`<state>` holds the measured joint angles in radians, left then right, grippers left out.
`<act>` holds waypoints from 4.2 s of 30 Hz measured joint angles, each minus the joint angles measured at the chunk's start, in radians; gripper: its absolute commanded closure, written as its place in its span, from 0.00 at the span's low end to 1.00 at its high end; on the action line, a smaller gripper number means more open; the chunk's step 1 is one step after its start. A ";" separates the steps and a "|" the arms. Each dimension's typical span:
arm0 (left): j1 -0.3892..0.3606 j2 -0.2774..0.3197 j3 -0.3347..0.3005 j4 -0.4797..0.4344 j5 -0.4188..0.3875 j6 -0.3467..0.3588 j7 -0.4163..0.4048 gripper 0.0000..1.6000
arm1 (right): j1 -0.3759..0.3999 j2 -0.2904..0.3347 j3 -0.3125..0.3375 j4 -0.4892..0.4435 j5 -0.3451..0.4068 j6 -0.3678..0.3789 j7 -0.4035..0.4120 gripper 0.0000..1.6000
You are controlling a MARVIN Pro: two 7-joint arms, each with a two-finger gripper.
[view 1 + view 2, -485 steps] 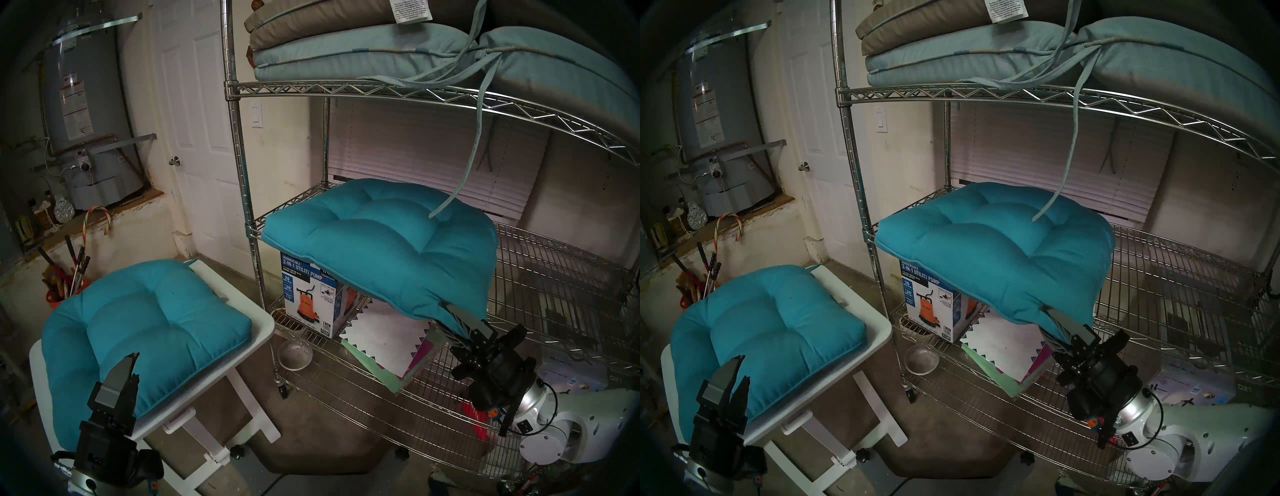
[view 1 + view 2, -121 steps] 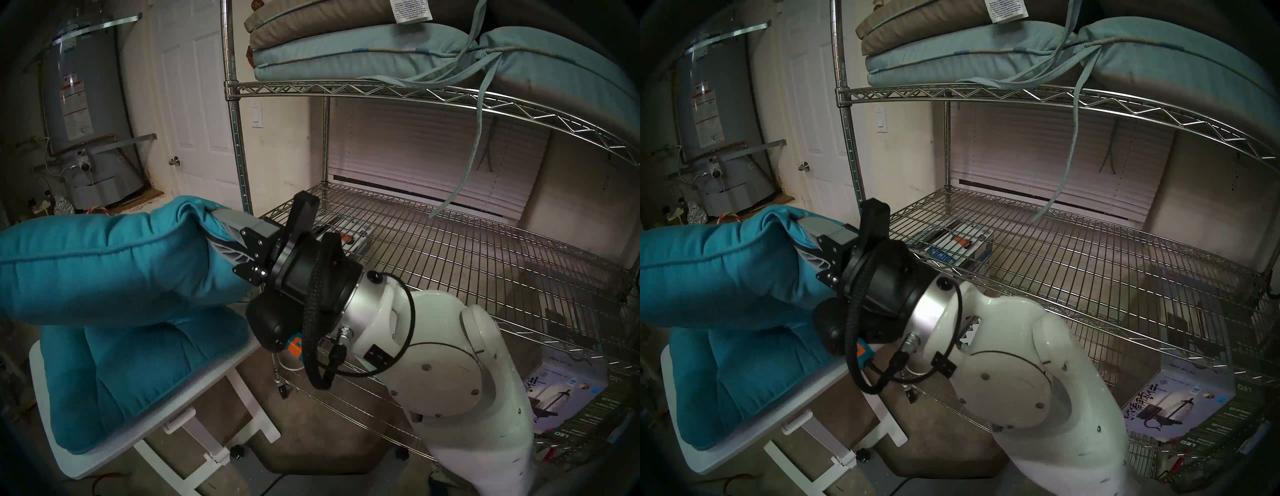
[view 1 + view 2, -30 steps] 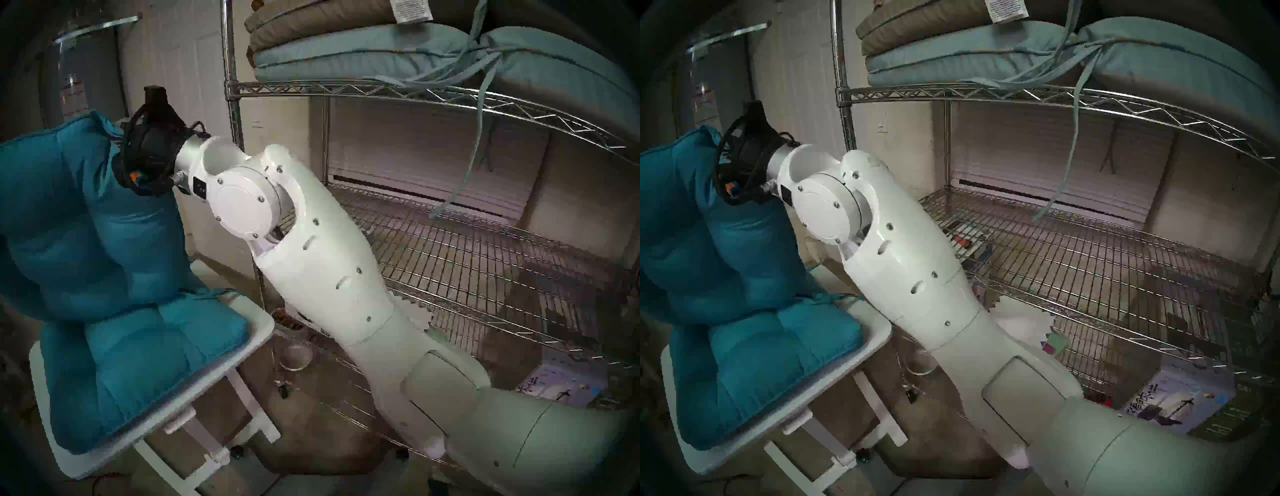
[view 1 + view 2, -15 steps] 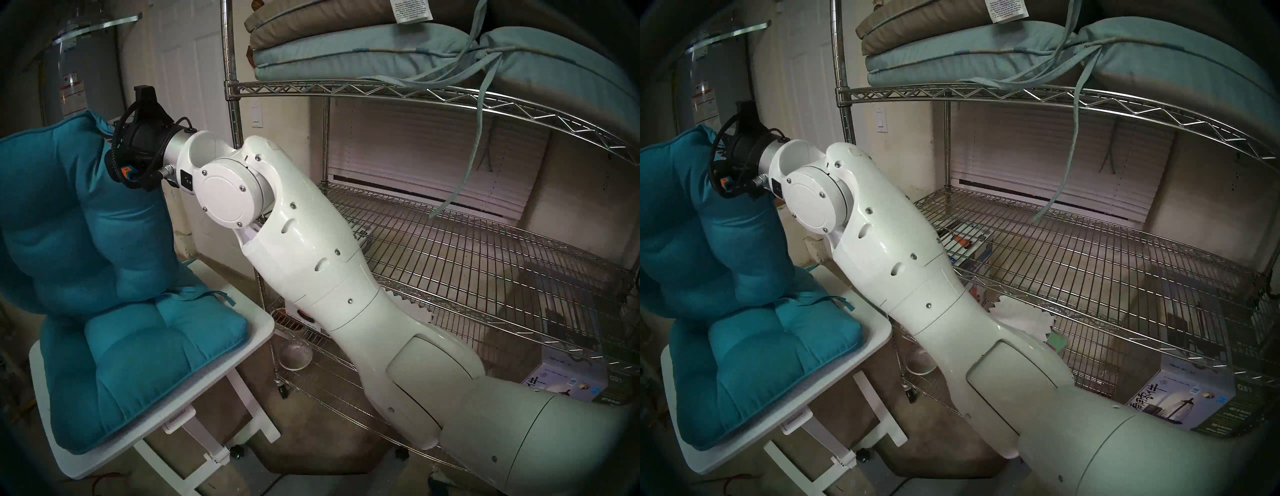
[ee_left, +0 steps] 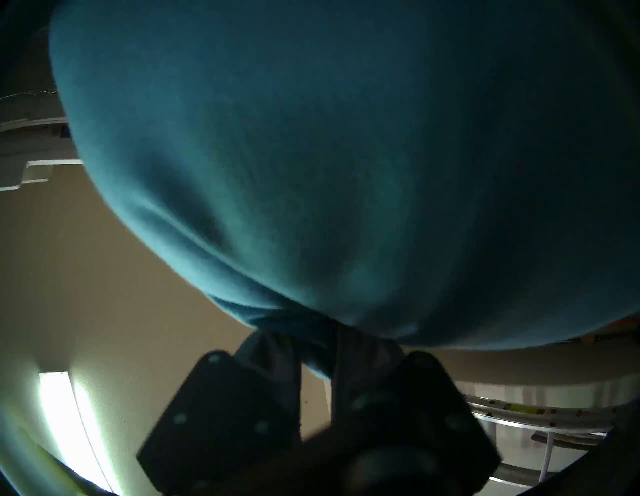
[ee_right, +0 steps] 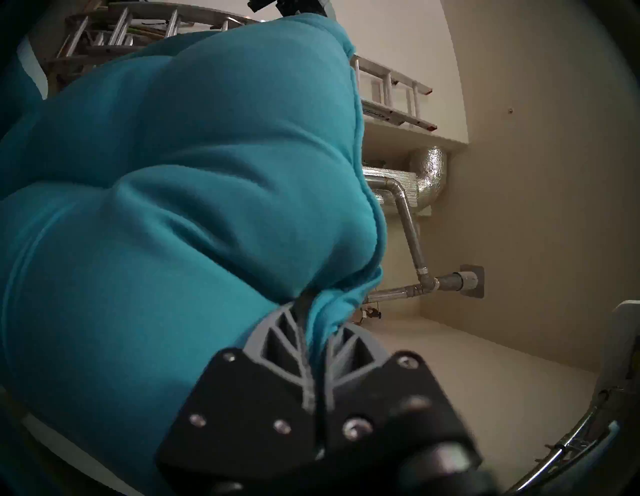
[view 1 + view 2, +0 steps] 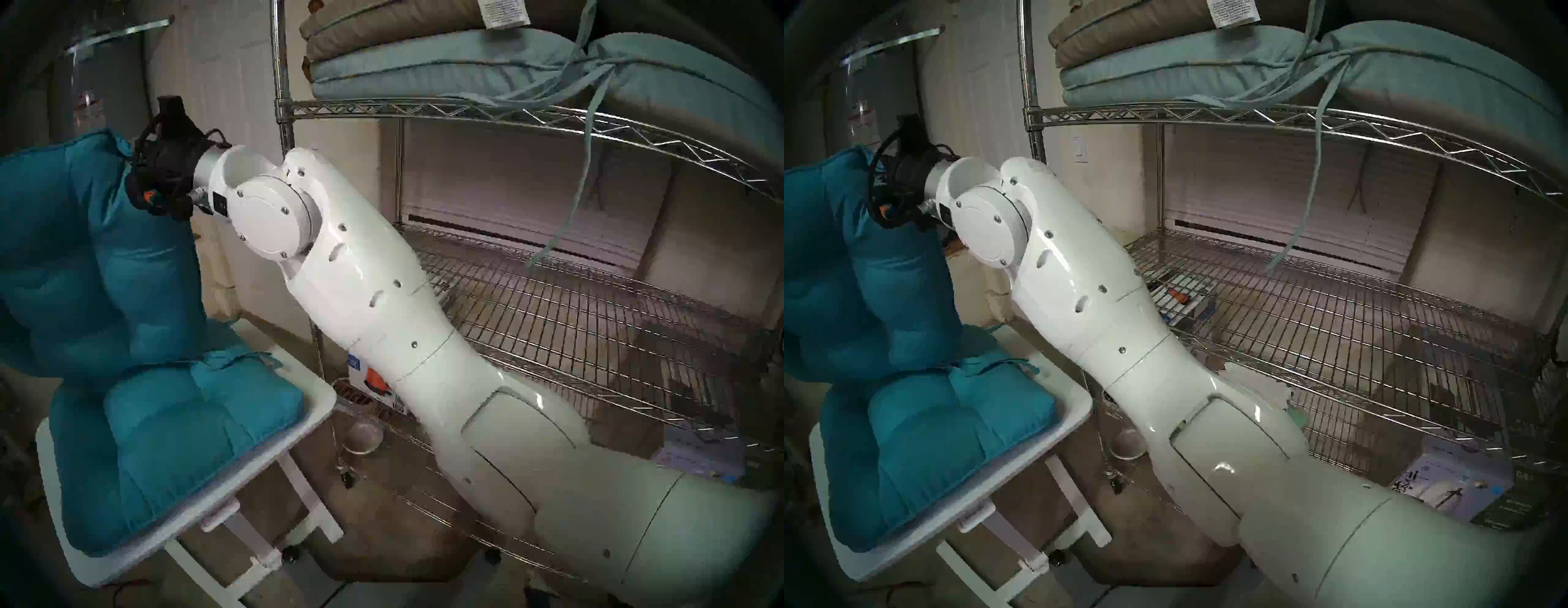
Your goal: Take cushion off the shelf
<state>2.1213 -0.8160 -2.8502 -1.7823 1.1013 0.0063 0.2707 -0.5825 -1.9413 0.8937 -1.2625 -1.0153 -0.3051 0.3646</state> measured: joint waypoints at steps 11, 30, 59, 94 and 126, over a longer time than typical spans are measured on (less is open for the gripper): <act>-0.036 0.018 -0.001 0.020 0.034 -0.018 0.000 1.00 | 0.064 -0.023 0.015 0.092 -0.015 -0.030 -0.015 1.00; -0.089 0.022 0.003 0.018 0.085 -0.074 0.000 1.00 | 0.192 -0.045 0.050 0.298 -0.058 -0.101 -0.066 1.00; -0.164 0.017 0.004 0.035 0.174 -0.102 0.001 1.00 | 0.382 -0.062 -0.022 0.522 -0.012 -0.132 -0.164 1.00; -0.099 -0.177 0.016 -0.051 0.350 -0.179 0.250 1.00 | 0.285 -0.006 -0.093 0.616 0.074 -0.232 -0.468 1.00; -0.040 -0.425 0.116 -0.300 0.347 -0.231 0.366 1.00 | -0.029 0.279 -0.067 0.312 0.085 -0.455 -0.570 1.00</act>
<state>2.0818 -1.2411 -2.7341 -2.0820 1.4483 -0.2247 0.6364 -0.6117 -1.6623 0.8266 -0.9500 -0.9302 -0.7600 -0.2056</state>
